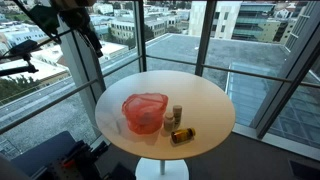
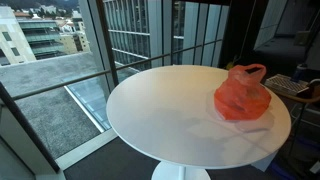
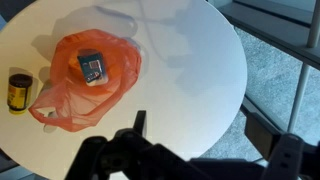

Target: Pick up the white bottle with a blue logo on the table and put it in the plastic bag

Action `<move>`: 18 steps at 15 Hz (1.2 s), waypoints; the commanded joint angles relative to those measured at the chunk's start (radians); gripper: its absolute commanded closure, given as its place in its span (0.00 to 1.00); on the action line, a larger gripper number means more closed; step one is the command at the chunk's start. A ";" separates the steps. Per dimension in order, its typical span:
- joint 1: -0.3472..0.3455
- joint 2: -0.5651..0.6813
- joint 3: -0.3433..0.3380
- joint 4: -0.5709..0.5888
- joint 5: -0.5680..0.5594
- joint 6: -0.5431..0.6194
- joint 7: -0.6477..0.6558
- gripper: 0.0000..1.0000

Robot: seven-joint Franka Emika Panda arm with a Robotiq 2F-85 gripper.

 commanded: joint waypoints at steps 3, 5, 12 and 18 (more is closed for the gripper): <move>-0.002 0.000 0.001 0.002 0.001 -0.002 -0.001 0.00; -0.002 0.000 0.001 0.002 0.001 -0.002 -0.001 0.00; -0.032 0.047 0.001 0.062 -0.019 -0.022 0.018 0.00; -0.109 0.181 0.014 0.175 -0.093 -0.073 0.058 0.00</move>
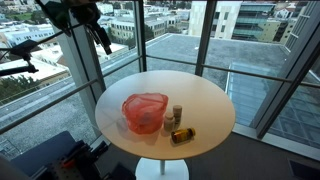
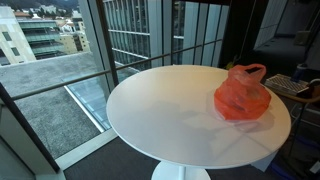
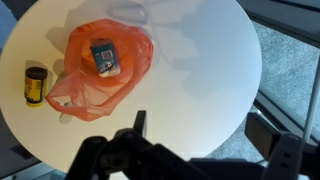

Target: Pick up the white bottle with a blue logo on the table and put it in the plastic bag

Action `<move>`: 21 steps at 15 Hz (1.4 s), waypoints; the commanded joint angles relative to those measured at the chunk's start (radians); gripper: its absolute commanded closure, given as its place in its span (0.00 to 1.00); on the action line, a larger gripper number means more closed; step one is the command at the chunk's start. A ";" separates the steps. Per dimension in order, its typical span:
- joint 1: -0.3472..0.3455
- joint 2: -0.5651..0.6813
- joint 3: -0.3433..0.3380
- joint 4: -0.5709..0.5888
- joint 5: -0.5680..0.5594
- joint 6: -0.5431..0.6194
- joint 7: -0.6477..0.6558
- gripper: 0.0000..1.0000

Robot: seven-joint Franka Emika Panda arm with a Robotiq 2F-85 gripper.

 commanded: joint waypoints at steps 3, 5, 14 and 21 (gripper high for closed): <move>-0.083 0.200 0.018 0.167 -0.126 -0.108 0.094 0.00; -0.098 0.265 0.012 0.211 -0.162 -0.136 0.122 0.00; -0.111 0.480 -0.060 0.327 -0.197 -0.080 0.128 0.00; -0.146 0.592 -0.131 0.405 -0.224 -0.041 0.237 0.00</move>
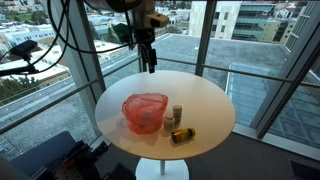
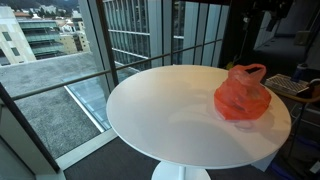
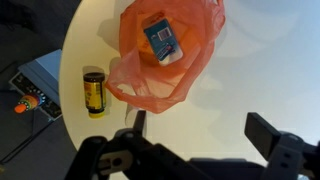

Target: Pick up the white bottle with a blue logo on the table and put it in the plastic bag

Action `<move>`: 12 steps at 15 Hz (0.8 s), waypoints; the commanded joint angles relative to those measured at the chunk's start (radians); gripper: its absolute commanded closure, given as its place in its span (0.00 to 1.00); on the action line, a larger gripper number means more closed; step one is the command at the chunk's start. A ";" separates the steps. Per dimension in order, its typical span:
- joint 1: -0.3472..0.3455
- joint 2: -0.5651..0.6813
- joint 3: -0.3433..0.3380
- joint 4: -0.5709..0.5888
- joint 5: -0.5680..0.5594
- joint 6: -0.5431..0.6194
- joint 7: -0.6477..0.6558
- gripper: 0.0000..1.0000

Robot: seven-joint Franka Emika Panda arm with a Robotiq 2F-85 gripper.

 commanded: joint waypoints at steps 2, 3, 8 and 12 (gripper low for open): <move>-0.021 0.075 -0.040 0.081 -0.043 -0.005 0.110 0.00; -0.021 0.082 -0.048 0.090 -0.047 -0.010 0.117 0.00; -0.010 0.070 -0.061 0.069 -0.029 0.003 0.082 0.00; -0.015 0.096 -0.057 0.081 -0.084 0.026 0.173 0.00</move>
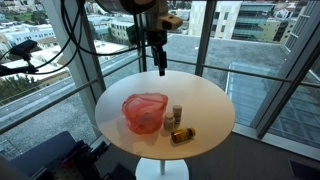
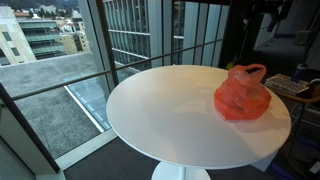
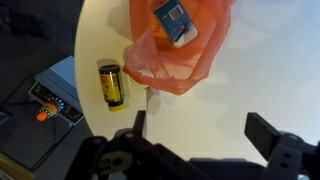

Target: Pick up the white bottle with a blue logo on the table and put it in the plastic bag

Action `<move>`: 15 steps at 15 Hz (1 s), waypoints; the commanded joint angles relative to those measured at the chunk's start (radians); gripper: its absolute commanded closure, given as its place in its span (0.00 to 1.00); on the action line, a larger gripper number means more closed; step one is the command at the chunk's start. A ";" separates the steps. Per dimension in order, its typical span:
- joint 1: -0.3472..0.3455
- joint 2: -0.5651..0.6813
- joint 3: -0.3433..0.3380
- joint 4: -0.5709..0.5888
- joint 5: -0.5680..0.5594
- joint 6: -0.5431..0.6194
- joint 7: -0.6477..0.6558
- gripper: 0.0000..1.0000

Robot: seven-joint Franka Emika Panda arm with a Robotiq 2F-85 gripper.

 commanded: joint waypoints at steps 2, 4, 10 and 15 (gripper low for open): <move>-0.002 0.058 -0.010 0.028 -0.093 0.032 0.152 0.00; 0.000 0.089 -0.019 0.033 -0.129 0.055 0.224 0.00; 0.009 0.198 -0.058 0.064 -0.135 0.093 0.335 0.00; 0.008 0.290 -0.089 0.124 -0.105 0.102 0.318 0.00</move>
